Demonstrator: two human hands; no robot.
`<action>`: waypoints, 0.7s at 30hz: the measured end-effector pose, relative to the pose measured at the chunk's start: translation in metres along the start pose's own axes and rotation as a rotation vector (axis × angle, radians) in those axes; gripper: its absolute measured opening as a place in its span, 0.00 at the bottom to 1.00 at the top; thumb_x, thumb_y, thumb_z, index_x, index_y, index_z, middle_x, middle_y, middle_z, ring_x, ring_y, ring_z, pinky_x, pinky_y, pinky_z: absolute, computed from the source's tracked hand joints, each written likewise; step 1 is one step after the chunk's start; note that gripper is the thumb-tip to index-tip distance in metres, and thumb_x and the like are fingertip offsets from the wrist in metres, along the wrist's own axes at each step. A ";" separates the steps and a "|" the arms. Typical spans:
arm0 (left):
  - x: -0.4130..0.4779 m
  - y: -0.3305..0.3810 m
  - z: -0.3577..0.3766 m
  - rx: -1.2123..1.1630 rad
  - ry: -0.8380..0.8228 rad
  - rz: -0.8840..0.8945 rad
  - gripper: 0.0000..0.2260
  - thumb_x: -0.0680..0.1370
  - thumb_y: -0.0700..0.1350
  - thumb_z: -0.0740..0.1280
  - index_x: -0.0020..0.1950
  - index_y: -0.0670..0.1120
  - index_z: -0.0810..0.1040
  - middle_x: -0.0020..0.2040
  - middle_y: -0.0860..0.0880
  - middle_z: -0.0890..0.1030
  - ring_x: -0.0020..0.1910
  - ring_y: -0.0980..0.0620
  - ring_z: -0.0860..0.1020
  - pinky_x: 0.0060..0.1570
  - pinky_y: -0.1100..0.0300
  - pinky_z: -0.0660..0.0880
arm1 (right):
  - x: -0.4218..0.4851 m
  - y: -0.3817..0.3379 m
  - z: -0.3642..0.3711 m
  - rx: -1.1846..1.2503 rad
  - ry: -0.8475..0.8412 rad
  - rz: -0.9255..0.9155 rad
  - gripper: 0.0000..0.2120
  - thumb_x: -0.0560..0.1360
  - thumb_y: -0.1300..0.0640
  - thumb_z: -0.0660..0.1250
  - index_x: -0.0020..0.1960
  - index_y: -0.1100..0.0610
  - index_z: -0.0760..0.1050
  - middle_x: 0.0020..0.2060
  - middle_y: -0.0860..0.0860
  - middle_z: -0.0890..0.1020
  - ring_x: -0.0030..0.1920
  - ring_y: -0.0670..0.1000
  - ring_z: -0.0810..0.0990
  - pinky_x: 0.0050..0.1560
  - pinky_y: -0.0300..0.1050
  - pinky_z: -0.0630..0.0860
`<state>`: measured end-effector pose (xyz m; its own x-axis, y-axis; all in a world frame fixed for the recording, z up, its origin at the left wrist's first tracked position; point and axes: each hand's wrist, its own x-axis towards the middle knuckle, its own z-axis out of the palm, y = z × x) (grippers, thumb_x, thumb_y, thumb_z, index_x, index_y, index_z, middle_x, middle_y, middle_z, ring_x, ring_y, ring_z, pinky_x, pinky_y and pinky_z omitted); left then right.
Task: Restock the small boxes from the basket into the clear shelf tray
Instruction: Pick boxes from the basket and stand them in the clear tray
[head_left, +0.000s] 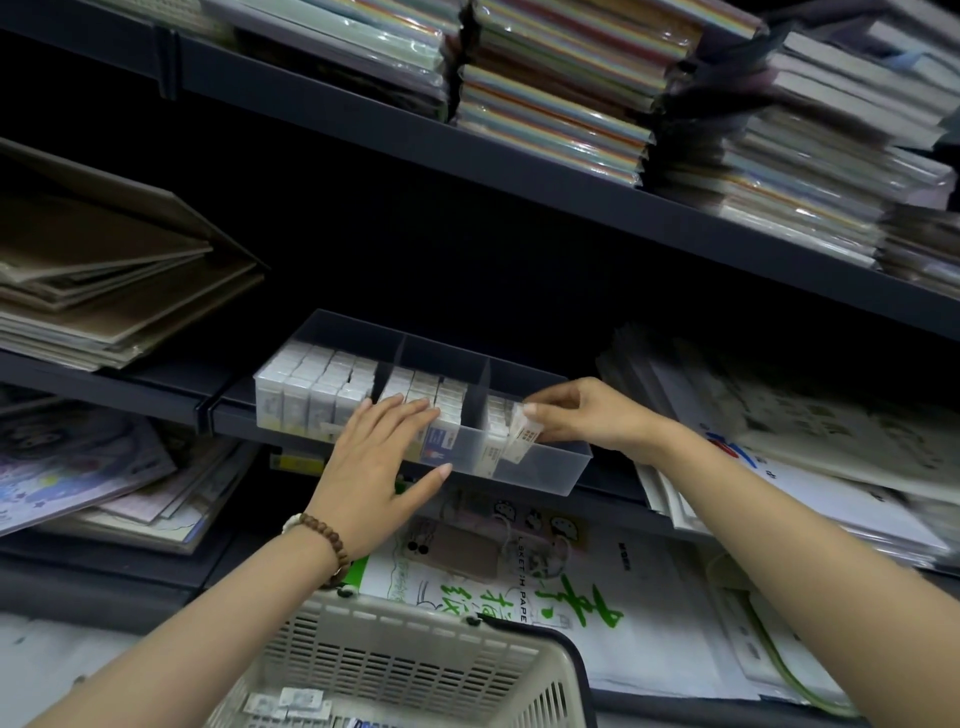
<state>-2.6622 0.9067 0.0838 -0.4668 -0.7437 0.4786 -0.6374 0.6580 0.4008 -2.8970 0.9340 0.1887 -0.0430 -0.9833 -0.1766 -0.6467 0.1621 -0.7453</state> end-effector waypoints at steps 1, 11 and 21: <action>0.000 0.000 0.000 0.001 0.002 0.001 0.33 0.72 0.69 0.44 0.73 0.55 0.60 0.73 0.58 0.62 0.74 0.58 0.52 0.72 0.62 0.38 | 0.001 0.002 0.000 0.070 0.018 0.039 0.17 0.76 0.56 0.67 0.61 0.64 0.76 0.54 0.57 0.82 0.50 0.50 0.83 0.50 0.36 0.80; 0.000 0.001 0.001 0.005 0.023 0.013 0.27 0.76 0.64 0.53 0.73 0.54 0.60 0.73 0.57 0.62 0.74 0.58 0.53 0.72 0.62 0.37 | 0.026 0.010 0.008 -0.115 0.003 0.324 0.33 0.67 0.44 0.74 0.65 0.62 0.72 0.60 0.54 0.79 0.56 0.48 0.79 0.56 0.38 0.76; -0.001 0.000 0.002 0.043 0.028 0.028 0.28 0.76 0.63 0.55 0.73 0.53 0.60 0.72 0.56 0.62 0.74 0.56 0.53 0.72 0.61 0.36 | 0.034 -0.007 0.015 -0.092 -0.068 0.437 0.23 0.73 0.48 0.69 0.60 0.64 0.74 0.44 0.53 0.83 0.43 0.48 0.82 0.44 0.38 0.79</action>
<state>-2.6632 0.9075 0.0814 -0.4682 -0.7208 0.5111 -0.6504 0.6727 0.3528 -2.8827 0.9002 0.1784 -0.2790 -0.8162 -0.5059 -0.6441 0.5498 -0.5318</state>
